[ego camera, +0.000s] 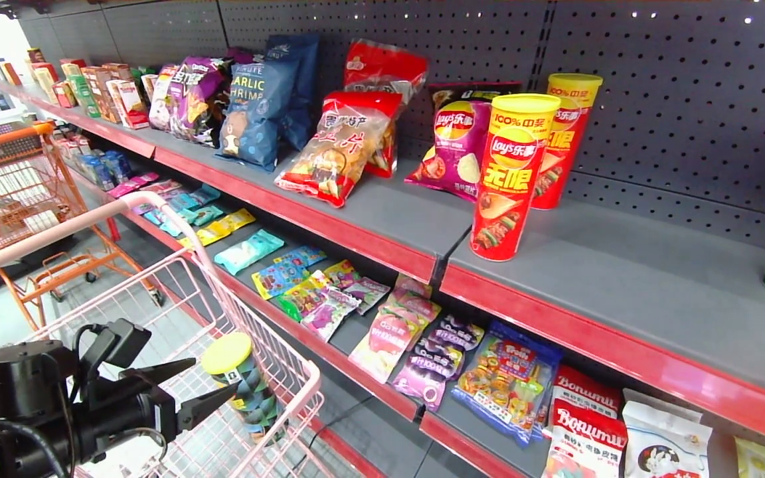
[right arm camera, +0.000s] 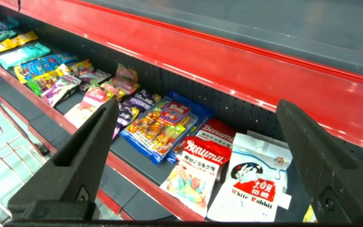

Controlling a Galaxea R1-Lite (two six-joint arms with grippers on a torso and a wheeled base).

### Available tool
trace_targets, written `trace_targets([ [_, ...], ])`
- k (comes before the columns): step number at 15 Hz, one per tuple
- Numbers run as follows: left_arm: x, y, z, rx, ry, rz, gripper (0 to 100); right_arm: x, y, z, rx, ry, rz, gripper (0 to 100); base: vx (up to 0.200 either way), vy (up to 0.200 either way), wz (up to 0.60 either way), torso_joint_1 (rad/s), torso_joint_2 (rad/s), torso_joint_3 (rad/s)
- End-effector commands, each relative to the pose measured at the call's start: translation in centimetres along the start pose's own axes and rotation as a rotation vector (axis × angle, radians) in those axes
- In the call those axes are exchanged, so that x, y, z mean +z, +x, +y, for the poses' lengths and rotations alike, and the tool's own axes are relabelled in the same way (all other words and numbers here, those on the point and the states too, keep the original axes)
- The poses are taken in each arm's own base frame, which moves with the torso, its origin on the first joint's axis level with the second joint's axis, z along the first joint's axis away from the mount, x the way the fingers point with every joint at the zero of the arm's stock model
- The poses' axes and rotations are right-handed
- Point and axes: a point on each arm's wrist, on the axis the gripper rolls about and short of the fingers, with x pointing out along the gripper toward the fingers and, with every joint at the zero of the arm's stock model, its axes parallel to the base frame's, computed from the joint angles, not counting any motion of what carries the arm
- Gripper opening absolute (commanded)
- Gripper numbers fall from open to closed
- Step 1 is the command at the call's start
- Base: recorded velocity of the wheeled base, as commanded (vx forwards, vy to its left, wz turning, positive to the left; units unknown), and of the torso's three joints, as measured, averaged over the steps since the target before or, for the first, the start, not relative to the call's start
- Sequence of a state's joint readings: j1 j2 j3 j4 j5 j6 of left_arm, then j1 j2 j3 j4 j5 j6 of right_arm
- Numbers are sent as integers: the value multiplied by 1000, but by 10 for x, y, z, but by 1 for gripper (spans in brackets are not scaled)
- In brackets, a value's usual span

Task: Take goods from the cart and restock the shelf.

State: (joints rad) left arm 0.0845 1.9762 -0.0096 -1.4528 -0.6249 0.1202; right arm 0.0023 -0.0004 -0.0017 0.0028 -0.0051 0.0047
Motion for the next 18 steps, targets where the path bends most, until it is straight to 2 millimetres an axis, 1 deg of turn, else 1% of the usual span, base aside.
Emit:
trace_targets([
  [1, -10, 4, 5, 4, -4, 41, 100, 0, 0, 0, 1, 0, 1, 100, 0, 0, 0, 0, 0, 0],
  [2, -14, 5, 7, 7, -2, 60, 100, 0, 0, 0, 0, 0, -1, 100, 0, 0, 0, 0, 0, 0],
  [4, -17, 7, 9, 7, -10, 73, 100, 0, 0, 0, 0, 0, 1, 100, 0, 0, 0, 0, 0, 0],
  [7, -18, 12, 12, 5, -8, 73, 100, 0, 0, 0, 1, 0, 1, 100, 0, 0, 0, 0, 0, 0],
  [9, -20, 20, 19, 9, 8, 69, 100, 0, 0, 0, 1, 0, 1, 100, 0, 0, 0, 0, 0, 0],
  [13, -21, 23, 20, -10, 16, 54, 100, 0, 0, 0, 0, 0, 1, 100, 0, 0, 0, 0, 0, 0],
  [18, -20, 32, 27, -27, 28, 43, 100, 0, 0, 0, 0, 0, 1, 100, 0, 0, 0, 0, 0, 0],
])
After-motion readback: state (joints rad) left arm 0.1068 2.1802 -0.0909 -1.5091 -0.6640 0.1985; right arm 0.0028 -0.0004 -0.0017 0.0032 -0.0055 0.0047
